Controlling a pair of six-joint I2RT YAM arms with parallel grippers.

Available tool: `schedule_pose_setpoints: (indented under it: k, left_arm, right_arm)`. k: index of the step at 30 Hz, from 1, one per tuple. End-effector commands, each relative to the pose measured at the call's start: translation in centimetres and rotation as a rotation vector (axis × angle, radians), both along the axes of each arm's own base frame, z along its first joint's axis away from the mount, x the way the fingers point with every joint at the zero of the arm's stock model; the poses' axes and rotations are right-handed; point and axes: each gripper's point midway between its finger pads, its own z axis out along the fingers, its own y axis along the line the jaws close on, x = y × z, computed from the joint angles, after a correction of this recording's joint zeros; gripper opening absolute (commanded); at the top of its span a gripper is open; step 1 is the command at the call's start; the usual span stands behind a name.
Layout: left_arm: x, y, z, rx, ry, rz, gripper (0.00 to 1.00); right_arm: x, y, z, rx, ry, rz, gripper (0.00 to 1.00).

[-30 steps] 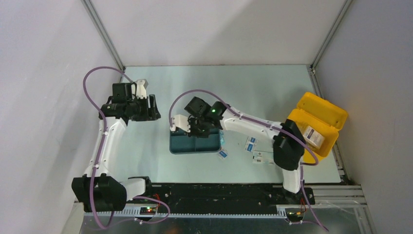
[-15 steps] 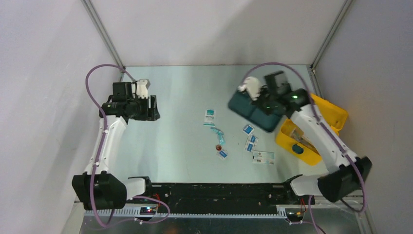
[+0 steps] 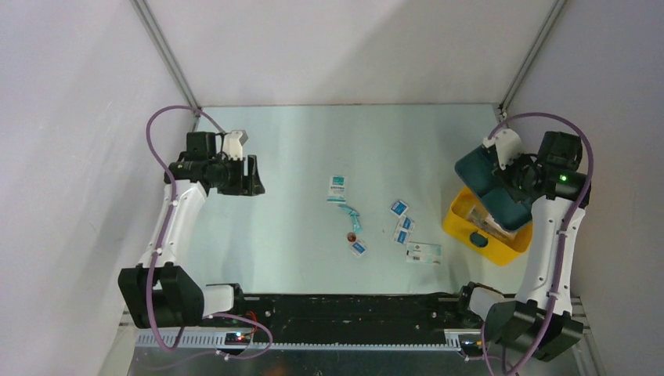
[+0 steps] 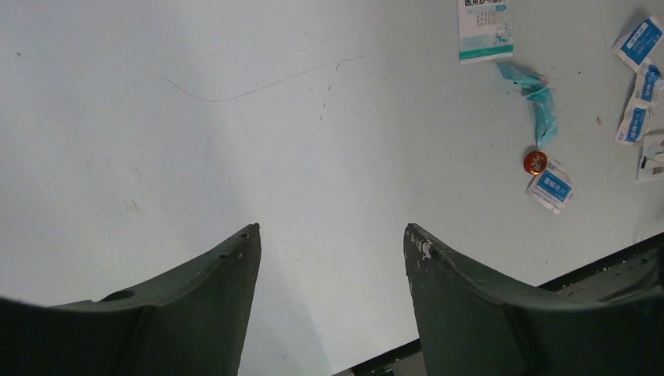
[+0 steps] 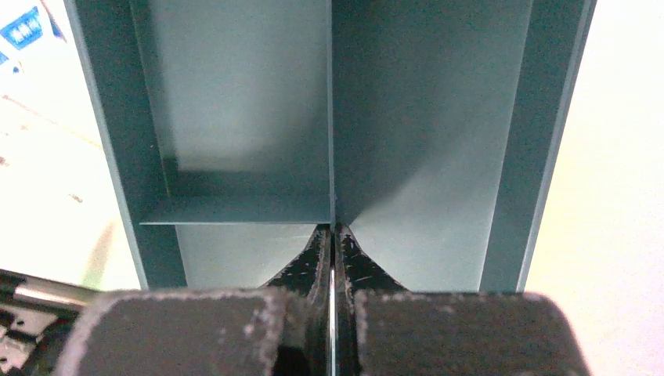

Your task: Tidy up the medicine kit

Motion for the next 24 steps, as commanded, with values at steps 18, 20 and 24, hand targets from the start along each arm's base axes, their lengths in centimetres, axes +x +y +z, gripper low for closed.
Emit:
schedule_pose_setpoints:
  k: [18,20,24]
  left_arm:
    - [0.3,-0.6,1.0,-0.021,-0.048,-0.043,0.73]
    - [0.3,-0.5,1.0,-0.02,-0.047,-0.043,0.73]
    - [0.3,-0.5,0.9,-0.02,-0.046,-0.042,0.73]
  right_arm:
    - [-1.0,-2.7,-6.4,-0.14,0.251,0.33,0.0]
    - [-1.0,-2.6,-6.7,-0.132,0.262,0.345,0.0]
    - [-0.8,-2.7,-7.3,-0.109,0.278,0.342,0.0]
